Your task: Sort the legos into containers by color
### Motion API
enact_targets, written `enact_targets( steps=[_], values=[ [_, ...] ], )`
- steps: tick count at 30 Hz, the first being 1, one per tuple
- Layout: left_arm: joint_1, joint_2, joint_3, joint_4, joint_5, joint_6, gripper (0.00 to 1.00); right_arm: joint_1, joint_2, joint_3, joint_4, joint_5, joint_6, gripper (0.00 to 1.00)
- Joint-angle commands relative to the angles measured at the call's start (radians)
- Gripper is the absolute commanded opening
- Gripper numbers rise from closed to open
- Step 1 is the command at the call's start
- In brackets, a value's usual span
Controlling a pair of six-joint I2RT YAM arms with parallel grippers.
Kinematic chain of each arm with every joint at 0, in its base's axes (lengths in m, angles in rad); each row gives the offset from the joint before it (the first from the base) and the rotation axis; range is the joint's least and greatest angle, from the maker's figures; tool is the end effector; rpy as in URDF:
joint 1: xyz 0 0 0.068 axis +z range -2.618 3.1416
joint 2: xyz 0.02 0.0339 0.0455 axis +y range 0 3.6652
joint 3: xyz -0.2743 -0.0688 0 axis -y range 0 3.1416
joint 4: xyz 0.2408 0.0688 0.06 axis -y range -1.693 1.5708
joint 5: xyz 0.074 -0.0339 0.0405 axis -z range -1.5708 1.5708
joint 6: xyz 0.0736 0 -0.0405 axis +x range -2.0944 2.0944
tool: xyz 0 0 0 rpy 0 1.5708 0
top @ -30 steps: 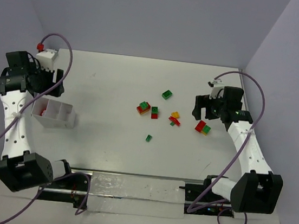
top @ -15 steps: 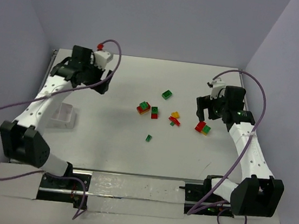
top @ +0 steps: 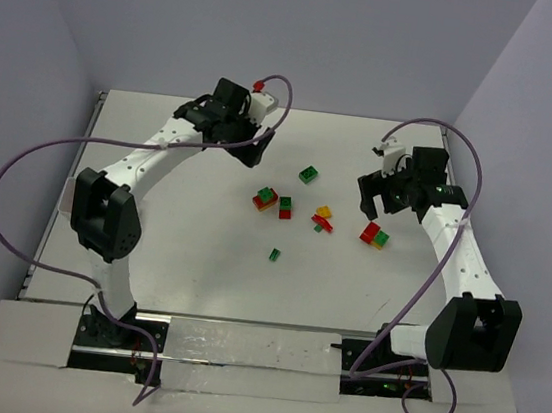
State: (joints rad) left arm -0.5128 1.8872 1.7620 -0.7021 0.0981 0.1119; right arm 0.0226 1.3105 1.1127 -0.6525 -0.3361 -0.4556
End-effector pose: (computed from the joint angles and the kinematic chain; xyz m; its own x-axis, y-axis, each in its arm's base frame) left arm 0.3898 -0.2278 0.2953 -0.5764 0.4521 -0.6807 0.6142 0.7891 0.0039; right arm 0.2913 0.0309 0.2822 -0.5696 -0.4284 -0.7015 -0.5451 0.8356 -0.0677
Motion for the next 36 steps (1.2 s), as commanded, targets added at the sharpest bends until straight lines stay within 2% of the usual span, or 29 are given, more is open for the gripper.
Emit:
enact_targets(
  steps=[1, 10, 23, 29, 36],
  values=[
    [-0.027, 0.080, 0.044, -0.006, 0.053, -0.018, 0.87, 0.007, 0.046, 0.068, -0.029, -0.054, 0.002, 1.00],
    [-0.049, 0.182, 0.070, -0.037, 0.078, 0.051, 0.77, 0.043, 0.148, 0.094, -0.016, 0.003, 0.061, 1.00],
    [-0.125, 0.202, 0.030, -0.062, 0.140, 0.059, 0.77, 0.044, 0.185, 0.121, -0.033, 0.002, 0.044, 1.00],
    [-0.137, 0.235, 0.028, -0.053, 0.077, 0.034, 0.71, 0.045, 0.173, 0.136, -0.029, -0.012, 0.049, 1.00],
    [-0.139, 0.253, 0.024, -0.045, -0.030, 0.037, 0.58, 0.045, 0.189, 0.157, -0.015, -0.026, 0.065, 1.00]
  ],
)
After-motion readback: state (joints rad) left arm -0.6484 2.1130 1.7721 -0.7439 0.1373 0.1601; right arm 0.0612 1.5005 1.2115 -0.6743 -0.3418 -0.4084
